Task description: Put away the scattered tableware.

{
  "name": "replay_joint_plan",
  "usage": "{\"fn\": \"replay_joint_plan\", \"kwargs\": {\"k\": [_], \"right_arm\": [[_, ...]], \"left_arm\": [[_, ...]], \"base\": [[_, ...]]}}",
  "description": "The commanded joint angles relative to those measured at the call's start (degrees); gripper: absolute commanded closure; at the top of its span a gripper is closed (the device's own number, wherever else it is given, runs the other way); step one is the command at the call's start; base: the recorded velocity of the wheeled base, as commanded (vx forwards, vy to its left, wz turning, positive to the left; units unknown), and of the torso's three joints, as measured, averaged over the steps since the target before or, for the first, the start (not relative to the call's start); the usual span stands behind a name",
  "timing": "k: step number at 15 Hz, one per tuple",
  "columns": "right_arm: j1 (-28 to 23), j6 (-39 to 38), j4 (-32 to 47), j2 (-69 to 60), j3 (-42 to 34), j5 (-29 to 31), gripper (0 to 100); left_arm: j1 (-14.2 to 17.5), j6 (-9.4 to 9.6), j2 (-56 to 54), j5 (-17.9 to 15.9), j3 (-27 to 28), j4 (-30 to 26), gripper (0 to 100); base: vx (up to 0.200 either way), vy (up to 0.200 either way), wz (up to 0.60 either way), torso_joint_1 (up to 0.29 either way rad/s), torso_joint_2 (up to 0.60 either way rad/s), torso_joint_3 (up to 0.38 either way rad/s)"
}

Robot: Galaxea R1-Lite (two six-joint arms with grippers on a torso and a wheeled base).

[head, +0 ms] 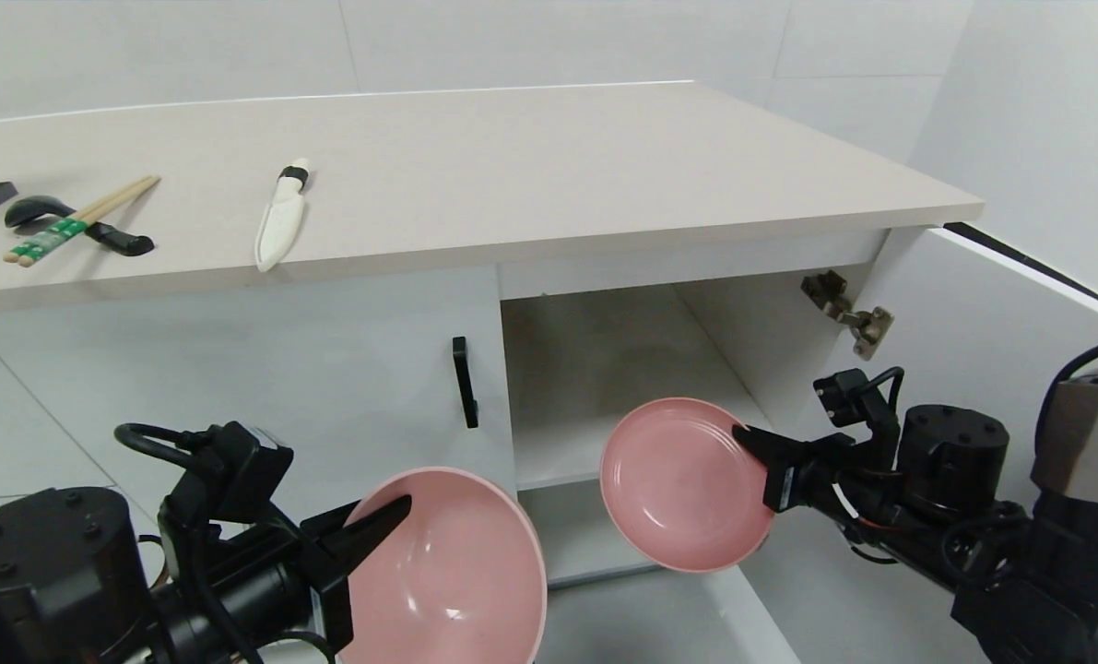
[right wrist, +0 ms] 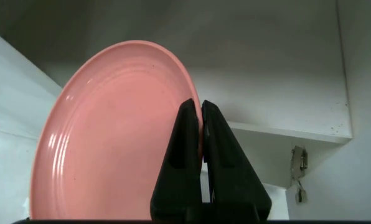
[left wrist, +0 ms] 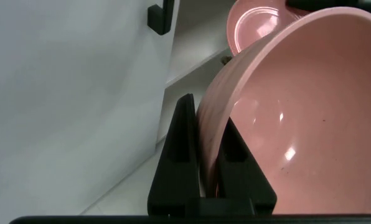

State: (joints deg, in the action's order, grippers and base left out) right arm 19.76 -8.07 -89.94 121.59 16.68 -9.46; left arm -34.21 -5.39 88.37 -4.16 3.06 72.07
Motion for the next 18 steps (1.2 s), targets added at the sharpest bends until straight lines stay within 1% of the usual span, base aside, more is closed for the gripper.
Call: {"fn": "replay_joint_plan", "kwargs": {"k": [1, 12, 13, 15, 17, 18], "right_arm": [[0.1, 0.0, -0.1, 3.7, 2.0, 0.0, 100], [1.3, 0.0, -0.1, 11.9, 14.0, 0.0, 100], [1.4, 0.0, -0.1, 12.5, 15.1, 0.0, 100], [2.1, 0.0, -0.1, 13.2, 16.1, 0.0, 100], [2.2, 0.0, -0.1, 13.5, 16.5, 0.1, 100], [2.2, 0.0, -0.1, 13.9, 16.5, 0.1, 100]], "left_arm": [[-0.4, 0.2, 0.9, 0.0, -0.2, 0.1, 100], [0.1, 0.2, 1.0, 0.0, -0.2, 0.9, 100], [0.3, 0.2, 0.8, -0.1, -0.2, 0.9, 100], [-0.3, 0.47, 0.1, -0.1, -1.5, 3.3, 100], [-0.4, 1.35, 0.9, -0.1, -2.7, 6.0, 100], [-0.4, 1.87, 1.1, -0.1, -2.9, 6.2, 100]], "base": [[0.0, 0.0, 0.0, 0.0, 0.0, 0.0], [0.0, 0.0, 0.0, 0.0, 0.0, 0.0], [0.2, 0.0, 0.0, 0.002, 0.0, -0.002], [0.2, 0.0, 0.0, -0.002, 0.0, 0.005], [0.0, 0.0, 0.0, 0.0, 0.0, 0.0], [0.0, 0.0, 0.0, 0.0, 0.0, 0.0]]}}
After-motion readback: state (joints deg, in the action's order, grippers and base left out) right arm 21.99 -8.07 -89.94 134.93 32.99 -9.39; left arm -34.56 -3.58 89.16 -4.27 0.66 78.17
